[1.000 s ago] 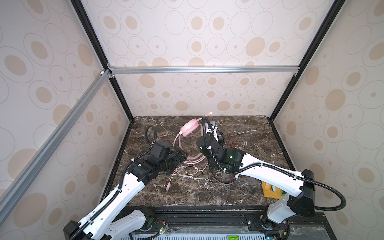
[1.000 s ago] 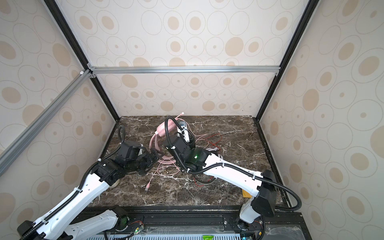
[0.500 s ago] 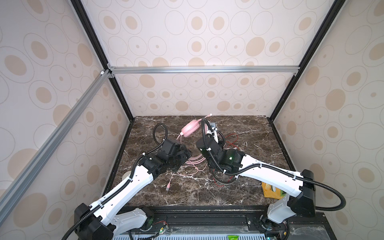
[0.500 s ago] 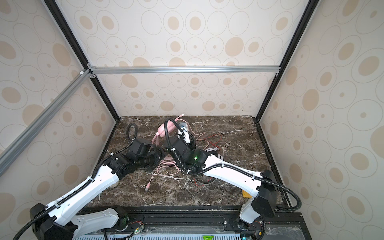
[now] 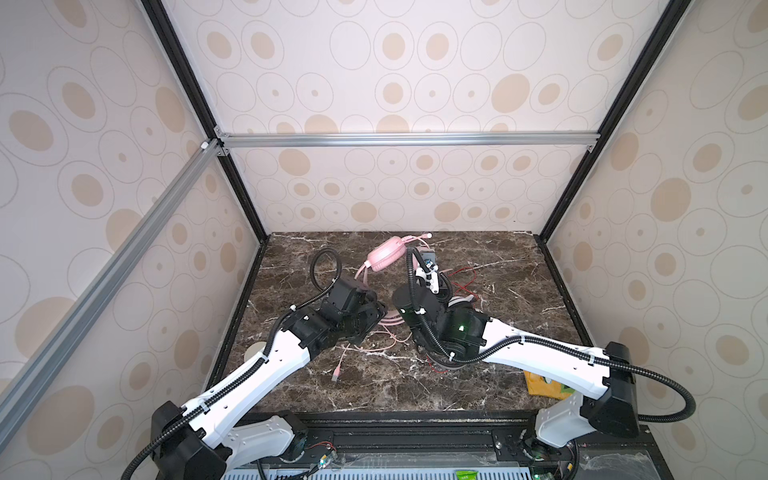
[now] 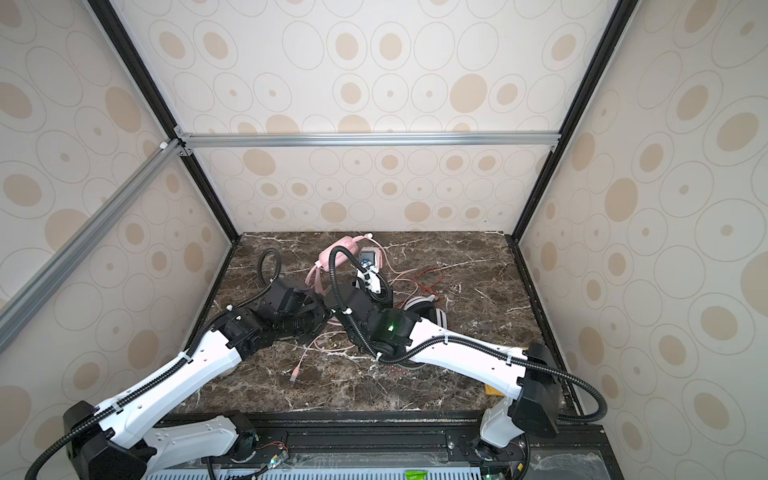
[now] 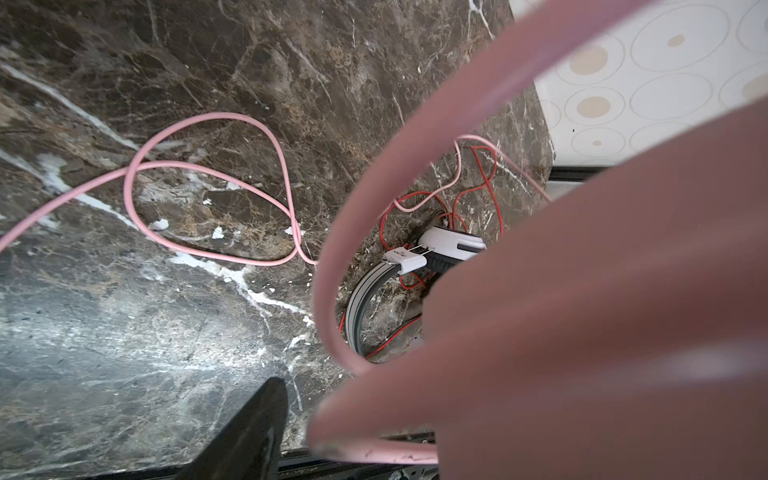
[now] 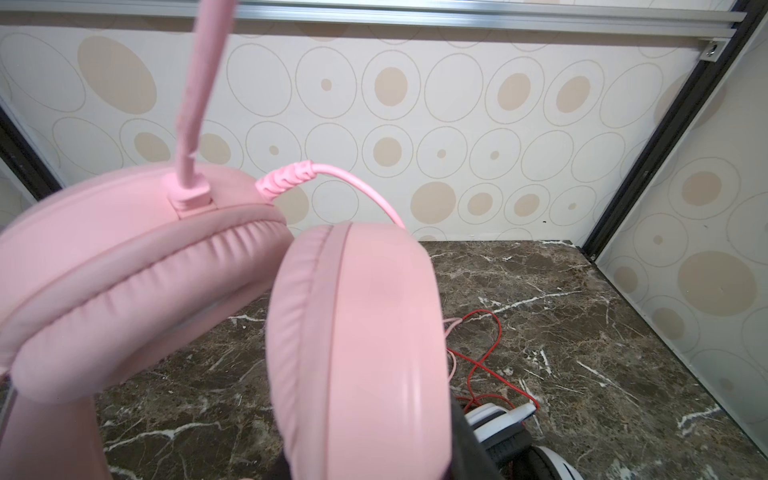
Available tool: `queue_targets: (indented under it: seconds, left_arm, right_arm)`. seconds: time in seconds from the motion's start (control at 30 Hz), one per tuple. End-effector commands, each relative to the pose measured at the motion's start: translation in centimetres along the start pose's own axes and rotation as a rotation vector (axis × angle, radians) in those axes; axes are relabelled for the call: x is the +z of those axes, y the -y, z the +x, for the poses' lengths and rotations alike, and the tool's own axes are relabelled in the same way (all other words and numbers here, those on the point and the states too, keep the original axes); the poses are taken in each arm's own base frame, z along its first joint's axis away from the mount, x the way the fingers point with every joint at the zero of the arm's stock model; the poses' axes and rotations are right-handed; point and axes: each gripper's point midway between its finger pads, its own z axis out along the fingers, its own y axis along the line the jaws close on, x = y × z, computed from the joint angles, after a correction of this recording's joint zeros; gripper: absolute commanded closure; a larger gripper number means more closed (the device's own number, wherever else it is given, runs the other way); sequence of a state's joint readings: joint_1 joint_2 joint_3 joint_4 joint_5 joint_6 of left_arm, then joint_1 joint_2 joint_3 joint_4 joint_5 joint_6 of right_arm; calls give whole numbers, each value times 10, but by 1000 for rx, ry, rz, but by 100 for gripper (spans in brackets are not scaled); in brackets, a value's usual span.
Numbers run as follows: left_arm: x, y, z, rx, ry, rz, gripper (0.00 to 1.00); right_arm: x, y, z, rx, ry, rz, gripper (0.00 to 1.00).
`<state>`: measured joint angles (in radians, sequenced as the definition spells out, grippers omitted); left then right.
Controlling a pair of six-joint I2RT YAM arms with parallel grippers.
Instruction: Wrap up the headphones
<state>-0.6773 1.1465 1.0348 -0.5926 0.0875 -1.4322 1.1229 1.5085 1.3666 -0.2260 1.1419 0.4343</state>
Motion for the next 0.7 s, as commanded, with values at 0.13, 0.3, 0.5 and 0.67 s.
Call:
queue_targets:
  seconds: [0.13, 0.3, 0.5, 0.67]
  left_arm:
    - [1, 2, 0, -24, 12, 11, 39]
    - [3, -5, 0, -30, 19, -6, 42]
    - [9, -10, 2, -39, 16, -15, 39]
    - [8, -6, 0, -39, 21, -5, 27]
  right_arm:
    - [-13, 23, -35, 165, 84, 36, 81]
    - [-16, 26, -34, 200, 78, 13, 84]
    - [-19, 29, -34, 221, 70, -12, 85]
    - [-19, 23, -31, 223, 60, -38, 85]
